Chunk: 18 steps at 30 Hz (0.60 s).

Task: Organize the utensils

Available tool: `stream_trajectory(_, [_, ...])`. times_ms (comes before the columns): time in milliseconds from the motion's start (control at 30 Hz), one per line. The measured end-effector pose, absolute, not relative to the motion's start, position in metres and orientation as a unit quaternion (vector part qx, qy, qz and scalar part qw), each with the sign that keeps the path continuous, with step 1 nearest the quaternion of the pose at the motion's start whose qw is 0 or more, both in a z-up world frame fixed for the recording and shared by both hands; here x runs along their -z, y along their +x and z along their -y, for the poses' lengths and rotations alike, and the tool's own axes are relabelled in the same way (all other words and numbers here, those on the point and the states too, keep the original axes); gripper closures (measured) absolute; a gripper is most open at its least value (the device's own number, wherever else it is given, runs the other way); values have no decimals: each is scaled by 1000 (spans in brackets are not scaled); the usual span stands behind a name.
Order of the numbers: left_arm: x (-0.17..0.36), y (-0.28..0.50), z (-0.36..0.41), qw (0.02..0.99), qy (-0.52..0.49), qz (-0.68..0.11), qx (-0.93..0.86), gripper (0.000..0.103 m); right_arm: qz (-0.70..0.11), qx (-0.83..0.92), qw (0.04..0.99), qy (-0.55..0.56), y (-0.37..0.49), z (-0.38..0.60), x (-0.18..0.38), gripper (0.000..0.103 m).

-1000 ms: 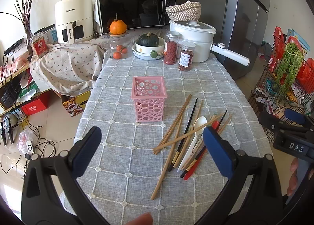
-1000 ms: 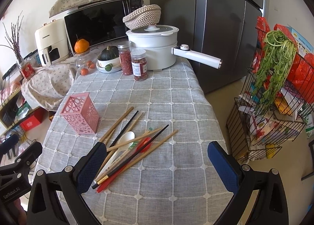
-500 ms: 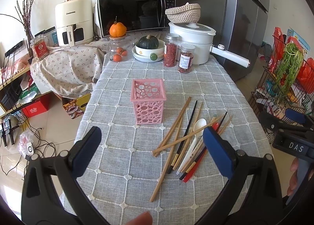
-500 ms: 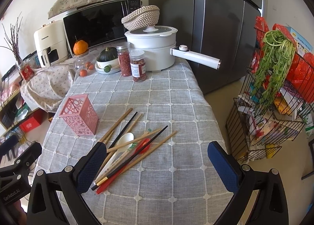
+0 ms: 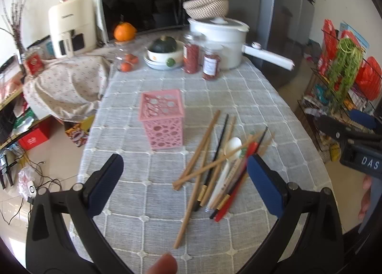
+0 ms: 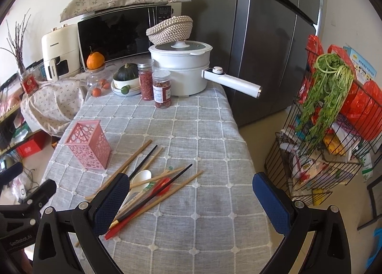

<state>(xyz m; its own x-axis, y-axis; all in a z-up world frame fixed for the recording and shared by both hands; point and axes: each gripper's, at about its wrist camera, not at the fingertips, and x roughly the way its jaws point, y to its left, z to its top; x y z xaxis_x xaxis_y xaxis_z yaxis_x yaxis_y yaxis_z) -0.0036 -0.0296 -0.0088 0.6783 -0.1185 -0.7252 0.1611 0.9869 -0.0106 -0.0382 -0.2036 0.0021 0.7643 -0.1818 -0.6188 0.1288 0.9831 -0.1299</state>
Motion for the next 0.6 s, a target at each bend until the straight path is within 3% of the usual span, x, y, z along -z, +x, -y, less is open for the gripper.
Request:
stream_trajectory(500, [33,56,86,853,116,-485,152,0,-429,36,902,28,9,249,19,0])
stream_trajectory(567, [41,70,94,840,110,-505,164,5,-443,40,895,38,18,256,24,0])
stream_trajectory(600, [45,76,98,832,104,-517,173,13,-448,42,892,42,20,259,26,1])
